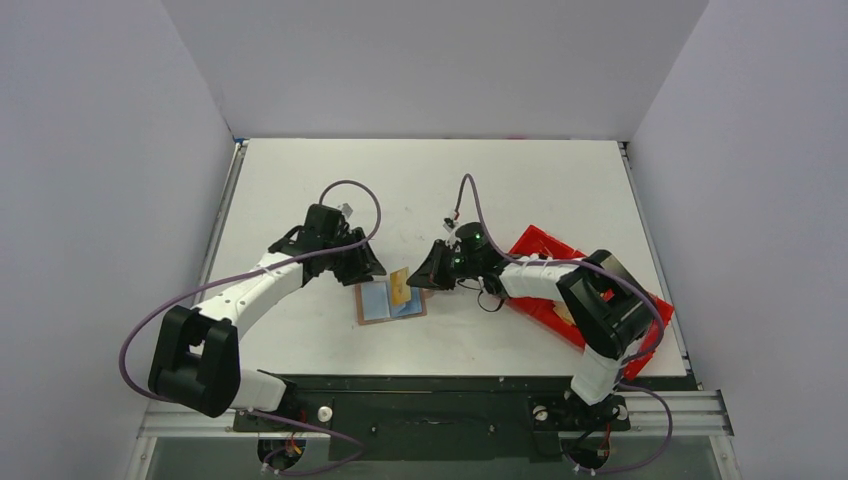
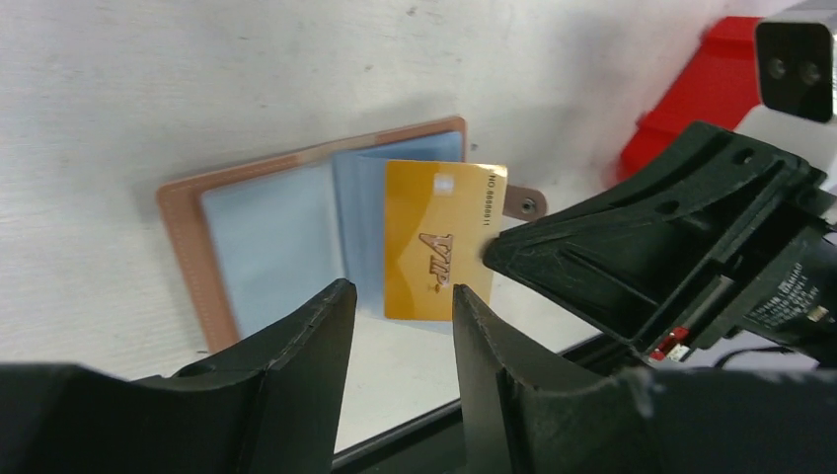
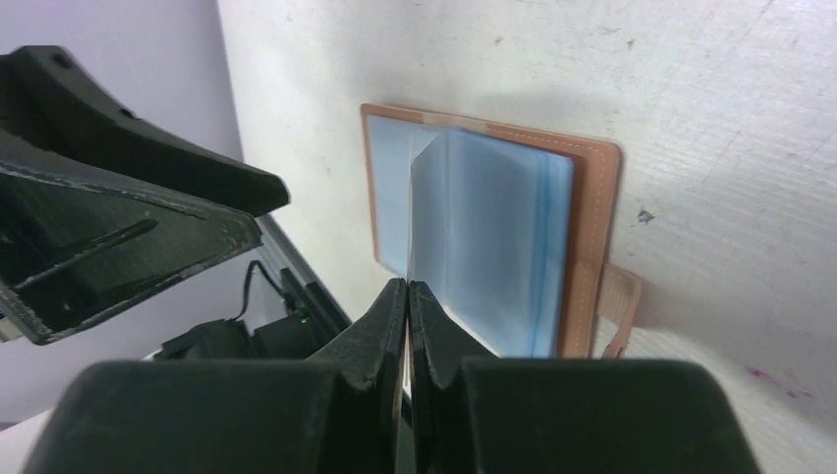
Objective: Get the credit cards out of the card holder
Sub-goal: Remove the credit card from the card holder, then place the credit card in the storage box.
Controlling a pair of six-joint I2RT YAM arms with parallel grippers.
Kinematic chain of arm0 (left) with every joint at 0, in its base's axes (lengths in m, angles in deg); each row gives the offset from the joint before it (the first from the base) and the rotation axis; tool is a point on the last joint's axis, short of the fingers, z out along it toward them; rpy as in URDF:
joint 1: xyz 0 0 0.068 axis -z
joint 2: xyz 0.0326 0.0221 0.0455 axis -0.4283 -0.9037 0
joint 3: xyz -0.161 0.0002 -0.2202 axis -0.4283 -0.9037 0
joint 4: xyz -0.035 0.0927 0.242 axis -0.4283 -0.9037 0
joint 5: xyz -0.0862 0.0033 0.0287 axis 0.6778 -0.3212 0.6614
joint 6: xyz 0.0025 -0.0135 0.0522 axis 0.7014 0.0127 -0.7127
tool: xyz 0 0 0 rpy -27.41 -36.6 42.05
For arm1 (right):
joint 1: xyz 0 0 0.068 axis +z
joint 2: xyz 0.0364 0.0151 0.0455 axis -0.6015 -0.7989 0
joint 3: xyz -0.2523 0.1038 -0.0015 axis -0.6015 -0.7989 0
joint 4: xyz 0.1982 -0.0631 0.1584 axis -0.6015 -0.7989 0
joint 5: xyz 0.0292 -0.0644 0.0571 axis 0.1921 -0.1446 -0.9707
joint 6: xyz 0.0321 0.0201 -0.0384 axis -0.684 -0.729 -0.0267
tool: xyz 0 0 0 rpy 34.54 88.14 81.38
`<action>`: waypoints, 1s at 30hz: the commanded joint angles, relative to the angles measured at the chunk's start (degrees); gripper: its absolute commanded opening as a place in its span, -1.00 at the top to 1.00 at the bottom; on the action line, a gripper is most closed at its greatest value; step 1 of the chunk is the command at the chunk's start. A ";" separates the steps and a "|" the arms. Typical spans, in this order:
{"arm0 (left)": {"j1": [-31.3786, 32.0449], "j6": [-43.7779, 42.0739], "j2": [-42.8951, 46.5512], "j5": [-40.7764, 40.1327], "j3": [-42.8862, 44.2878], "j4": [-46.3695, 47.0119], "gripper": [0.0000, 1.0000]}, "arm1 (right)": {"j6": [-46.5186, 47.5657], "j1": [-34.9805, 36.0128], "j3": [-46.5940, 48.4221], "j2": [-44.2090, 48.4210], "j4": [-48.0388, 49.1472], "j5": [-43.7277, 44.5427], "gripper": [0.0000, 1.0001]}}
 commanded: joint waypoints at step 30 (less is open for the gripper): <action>-5.48 18.07 2.45 28.55 -10.96 37.80 1.00 | -13.15 -2.83 -3.06 9.09 18.85 -10.14 0.22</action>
